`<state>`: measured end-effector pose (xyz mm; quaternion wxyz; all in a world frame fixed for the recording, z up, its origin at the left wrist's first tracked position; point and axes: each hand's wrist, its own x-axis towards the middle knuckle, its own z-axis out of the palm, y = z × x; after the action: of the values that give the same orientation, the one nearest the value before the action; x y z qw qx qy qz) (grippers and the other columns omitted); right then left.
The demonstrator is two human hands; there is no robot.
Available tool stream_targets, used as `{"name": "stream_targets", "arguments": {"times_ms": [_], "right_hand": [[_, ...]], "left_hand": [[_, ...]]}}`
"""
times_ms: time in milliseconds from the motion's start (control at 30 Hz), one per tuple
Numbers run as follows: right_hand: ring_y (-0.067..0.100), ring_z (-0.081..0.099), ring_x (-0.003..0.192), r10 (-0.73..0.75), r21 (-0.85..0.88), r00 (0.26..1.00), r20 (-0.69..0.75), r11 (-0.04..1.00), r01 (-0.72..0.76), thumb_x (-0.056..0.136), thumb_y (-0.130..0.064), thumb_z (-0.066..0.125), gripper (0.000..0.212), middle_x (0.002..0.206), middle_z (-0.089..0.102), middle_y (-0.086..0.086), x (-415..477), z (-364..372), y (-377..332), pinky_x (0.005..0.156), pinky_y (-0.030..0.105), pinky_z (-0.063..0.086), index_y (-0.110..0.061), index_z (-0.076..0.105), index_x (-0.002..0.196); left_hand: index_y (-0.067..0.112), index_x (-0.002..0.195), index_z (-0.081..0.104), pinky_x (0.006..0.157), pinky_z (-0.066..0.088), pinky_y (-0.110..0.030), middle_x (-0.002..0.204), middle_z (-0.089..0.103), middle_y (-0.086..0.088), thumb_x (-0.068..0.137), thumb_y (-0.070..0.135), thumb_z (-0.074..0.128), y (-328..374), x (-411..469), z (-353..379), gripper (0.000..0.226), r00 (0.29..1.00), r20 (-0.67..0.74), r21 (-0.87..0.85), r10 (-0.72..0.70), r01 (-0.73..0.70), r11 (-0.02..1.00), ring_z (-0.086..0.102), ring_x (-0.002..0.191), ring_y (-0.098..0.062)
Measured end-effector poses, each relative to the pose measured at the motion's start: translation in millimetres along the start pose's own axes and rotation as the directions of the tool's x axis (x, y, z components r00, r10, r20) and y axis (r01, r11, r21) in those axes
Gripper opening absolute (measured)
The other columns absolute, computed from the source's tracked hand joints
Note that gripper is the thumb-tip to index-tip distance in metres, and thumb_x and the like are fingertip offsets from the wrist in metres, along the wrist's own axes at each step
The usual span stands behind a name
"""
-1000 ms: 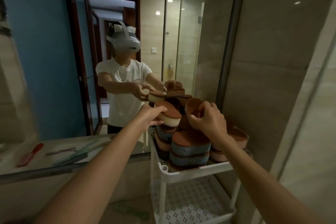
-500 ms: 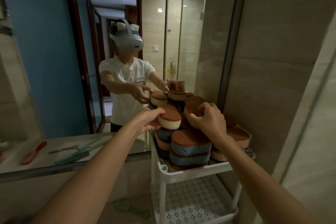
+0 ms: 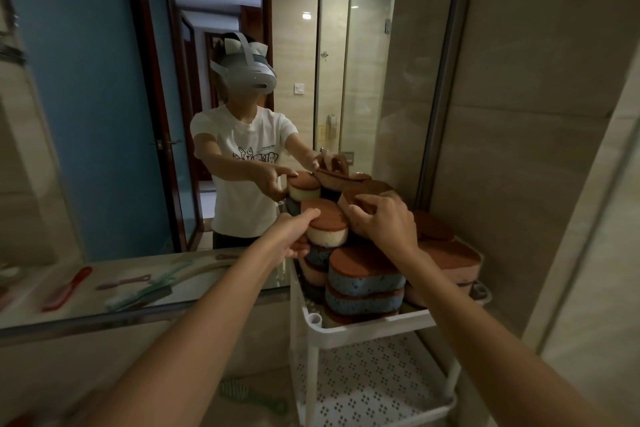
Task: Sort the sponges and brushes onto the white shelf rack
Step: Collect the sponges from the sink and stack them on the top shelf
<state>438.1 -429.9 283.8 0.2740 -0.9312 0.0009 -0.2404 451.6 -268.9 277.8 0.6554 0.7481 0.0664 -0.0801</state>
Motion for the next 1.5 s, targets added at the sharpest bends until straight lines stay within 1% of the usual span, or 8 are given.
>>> {"name": "stream_targets", "arguments": {"times_ms": [233, 433, 667, 933, 1100, 1200, 1333, 1500], "right_hand": [[0.033, 0.056, 0.107, -0.050, -0.025, 0.997, 0.057, 0.998, 0.051, 0.092, -0.047, 0.047, 0.036, 0.122, 0.055, 0.011, -2.6, 3.8, 2.4, 0.079, 0.034, 0.044, -0.033, 0.059, 0.122], [0.039, 0.052, 0.109, -0.050, -0.075, 0.992, 0.119, 0.995, 0.059, 0.098, -0.039, 0.035, 0.037, 0.120, 0.049, 0.016, -4.0, 4.4, -2.0, 0.083, 0.040, 0.044, -0.025, 0.061, 0.120], [0.042, 0.042, 0.119, -0.005, -0.011, 0.981, 0.195, 1.000, 0.007, 0.097, -0.029, 0.035, 0.037, 0.132, 0.041, 0.016, 2.6, 2.8, 0.1, 0.100, 0.047, 0.040, -0.028, 0.055, 0.128], [0.042, 0.036, 0.124, 0.003, -0.016, 0.978, 0.208, 1.000, 0.000, 0.096, -0.025, 0.035, 0.039, 0.137, 0.037, 0.016, 0.1, 6.0, 0.6, 0.104, 0.046, 0.033, -0.025, 0.053, 0.130], [0.042, 0.030, 0.129, -0.006, -0.091, 0.964, 0.266, 0.995, 0.031, 0.099, -0.029, 0.030, 0.041, 0.143, 0.032, 0.015, -5.4, 1.3, -1.7, 0.106, 0.046, 0.029, -0.027, 0.045, 0.137], [0.039, 0.022, 0.136, -0.012, -0.202, 0.952, 0.307, 0.976, 0.077, 0.099, -0.037, 0.024, 0.044, 0.150, 0.028, 0.010, -7.3, -7.2, -1.6, 0.112, 0.050, 0.017, -0.031, 0.037, 0.141], [0.037, 0.018, 0.140, -0.108, -0.206, 0.973, 0.202, 0.967, 0.150, 0.099, -0.030, 0.025, 0.042, 0.147, 0.035, 0.009, -16.3, -5.6, -7.6, 0.117, 0.051, 0.010, -0.025, 0.044, 0.136], [0.036, 0.035, 0.129, -0.371, -0.054, 0.928, 0.008, 0.927, 0.371, 0.088, -0.008, 0.044, 0.033, 0.130, 0.049, 0.019, -46.1, 2.9, -31.1, 0.112, 0.042, 0.024, -0.004, 0.058, 0.118]], "left_hand": [[0.008, 0.097, 0.052, 0.054, 0.043, -0.024, 0.074, 0.049, -0.005, 0.089, 0.040, 0.056, -1.8, 0.5, 3.2, 0.033, 0.998, -0.054, 0.029, 0.027, -0.025, 0.999, 0.047, 0.063, -0.016], [0.013, 0.074, 0.046, 0.048, 0.034, -0.023, 0.063, 0.043, -0.002, 0.091, 0.037, 0.054, -0.3, -2.3, 5.7, 0.030, 0.991, -0.067, 0.093, 0.112, -0.105, 0.990, 0.040, 0.052, -0.013], [0.015, 0.075, 0.044, 0.049, 0.032, -0.024, 0.059, 0.039, -0.001, 0.091, 0.034, 0.052, -0.1, -5.6, 7.4, 0.026, 0.992, -0.061, 0.087, 0.111, -0.105, 0.991, 0.037, 0.051, -0.013], [0.015, 0.076, 0.043, 0.050, 0.033, -0.025, 0.061, 0.037, -0.002, 0.093, 0.032, 0.050, -2.2, -6.7, 8.8, 0.025, 0.996, -0.059, 0.050, 0.066, -0.063, 0.997, 0.036, 0.053, -0.014], [0.012, 0.093, 0.044, 0.049, 0.032, -0.024, 0.062, 0.037, -0.002, 0.093, 0.034, 0.048, -0.3, -8.9, 11.8, 0.022, 0.995, -0.070, 0.089, 0.070, -0.064, 0.994, 0.035, 0.052, -0.014], [0.013, 0.102, 0.045, 0.051, 0.037, -0.024, 0.069, 0.043, -0.003, 0.094, 0.040, 0.043, 3.0, -11.4, 11.7, 0.029, 0.991, -0.092, 0.158, 0.098, -0.083, 0.984, 0.041, 0.056, -0.014], [0.015, 0.108, 0.045, 0.049, 0.039, -0.024, 0.069, 0.048, -0.006, 0.096, 0.045, 0.033, 5.2, -16.6, 8.5, 0.034, 0.978, -0.162, 0.168, 0.131, -0.103, 0.980, 0.044, 0.054, -0.016], [0.017, 0.106, 0.046, 0.045, 0.036, -0.024, 0.068, 0.048, -0.005, 0.099, 0.037, 0.030, 3.3, -32.4, -3.6, 0.026, 0.933, -0.299, 0.209, 0.200, -0.141, 0.968, 0.044, 0.053, -0.015]]}}
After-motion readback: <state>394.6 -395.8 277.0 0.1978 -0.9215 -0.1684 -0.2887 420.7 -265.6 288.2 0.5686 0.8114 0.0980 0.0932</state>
